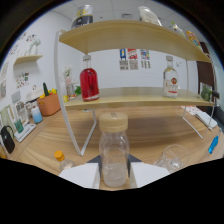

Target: Make me a cup of Mount Fuji.

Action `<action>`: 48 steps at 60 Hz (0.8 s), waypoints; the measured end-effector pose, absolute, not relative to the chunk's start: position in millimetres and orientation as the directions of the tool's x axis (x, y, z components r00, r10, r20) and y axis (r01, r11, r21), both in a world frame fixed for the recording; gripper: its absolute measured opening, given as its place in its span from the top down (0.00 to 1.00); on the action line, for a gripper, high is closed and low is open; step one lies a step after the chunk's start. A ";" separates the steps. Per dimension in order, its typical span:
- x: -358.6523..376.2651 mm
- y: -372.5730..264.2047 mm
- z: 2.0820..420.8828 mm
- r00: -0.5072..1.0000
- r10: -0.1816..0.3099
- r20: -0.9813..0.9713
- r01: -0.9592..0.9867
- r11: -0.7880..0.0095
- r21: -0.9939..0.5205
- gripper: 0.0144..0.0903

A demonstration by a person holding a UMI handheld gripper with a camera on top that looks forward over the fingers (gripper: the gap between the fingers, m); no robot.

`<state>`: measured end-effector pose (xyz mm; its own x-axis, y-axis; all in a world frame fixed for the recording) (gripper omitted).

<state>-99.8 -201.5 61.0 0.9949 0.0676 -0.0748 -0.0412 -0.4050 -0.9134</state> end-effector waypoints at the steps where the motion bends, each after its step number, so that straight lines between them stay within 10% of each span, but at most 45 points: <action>1: -99.4 -201.3 60.1 0.995 0.067 -0.072 -0.038 -0.407 -0.913 0.66; 24: -100.1 -221.3 47.7 0.996 0.084 -0.030 0.008 -0.419 -0.908 0.61; 38: -98.3 -240.4 65.5 0.995 0.095 -0.041 0.005 -0.438 -0.899 0.06; 48: -82.8 -263.6 116.6 0.994 0.099 -0.042 0.001 -0.397 -0.918 0.05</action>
